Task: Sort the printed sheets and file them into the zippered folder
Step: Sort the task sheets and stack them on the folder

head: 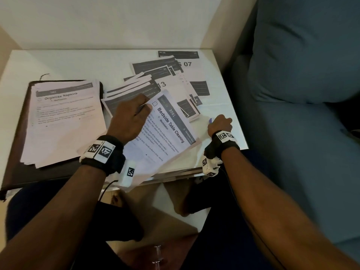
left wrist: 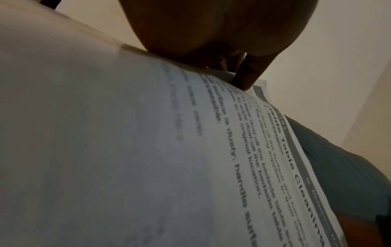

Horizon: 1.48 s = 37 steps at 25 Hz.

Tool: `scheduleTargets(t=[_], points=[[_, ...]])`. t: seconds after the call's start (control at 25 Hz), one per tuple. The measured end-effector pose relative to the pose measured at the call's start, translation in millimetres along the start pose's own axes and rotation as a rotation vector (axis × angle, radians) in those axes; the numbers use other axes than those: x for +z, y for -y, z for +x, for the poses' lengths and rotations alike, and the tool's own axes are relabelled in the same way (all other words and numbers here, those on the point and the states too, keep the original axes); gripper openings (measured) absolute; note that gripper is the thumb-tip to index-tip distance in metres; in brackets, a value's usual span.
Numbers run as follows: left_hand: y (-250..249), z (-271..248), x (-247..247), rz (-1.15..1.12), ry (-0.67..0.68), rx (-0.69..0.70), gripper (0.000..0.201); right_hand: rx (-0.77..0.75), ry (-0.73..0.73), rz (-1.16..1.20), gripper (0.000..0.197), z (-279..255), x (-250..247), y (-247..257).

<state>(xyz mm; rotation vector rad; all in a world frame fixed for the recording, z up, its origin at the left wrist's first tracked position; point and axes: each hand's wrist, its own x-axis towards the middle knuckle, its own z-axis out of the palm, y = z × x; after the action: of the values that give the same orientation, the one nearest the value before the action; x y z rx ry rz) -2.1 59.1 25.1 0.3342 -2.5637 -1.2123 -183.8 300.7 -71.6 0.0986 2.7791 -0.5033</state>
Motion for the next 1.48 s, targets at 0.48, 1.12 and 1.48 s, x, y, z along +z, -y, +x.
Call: scheduleTargets(t=[0.48,1.12,1.48], points=[[-0.1,0.2,-17.7,-0.629,-0.218,-0.251,0.022,-0.050,0.682,1.300,0.080,-111.5,-29.1,27.9],[161.2,-50.5,-193.9,-0.165,-0.253,-0.900,0.022,-0.403,0.554,0.865,0.030,-147.9,104.5,262.9],[214.8,-38.8,-192.1,0.392,-0.111,-0.916,0.047,-0.515,0.259,0.270,0.035,-147.7,172.6,287.3]])
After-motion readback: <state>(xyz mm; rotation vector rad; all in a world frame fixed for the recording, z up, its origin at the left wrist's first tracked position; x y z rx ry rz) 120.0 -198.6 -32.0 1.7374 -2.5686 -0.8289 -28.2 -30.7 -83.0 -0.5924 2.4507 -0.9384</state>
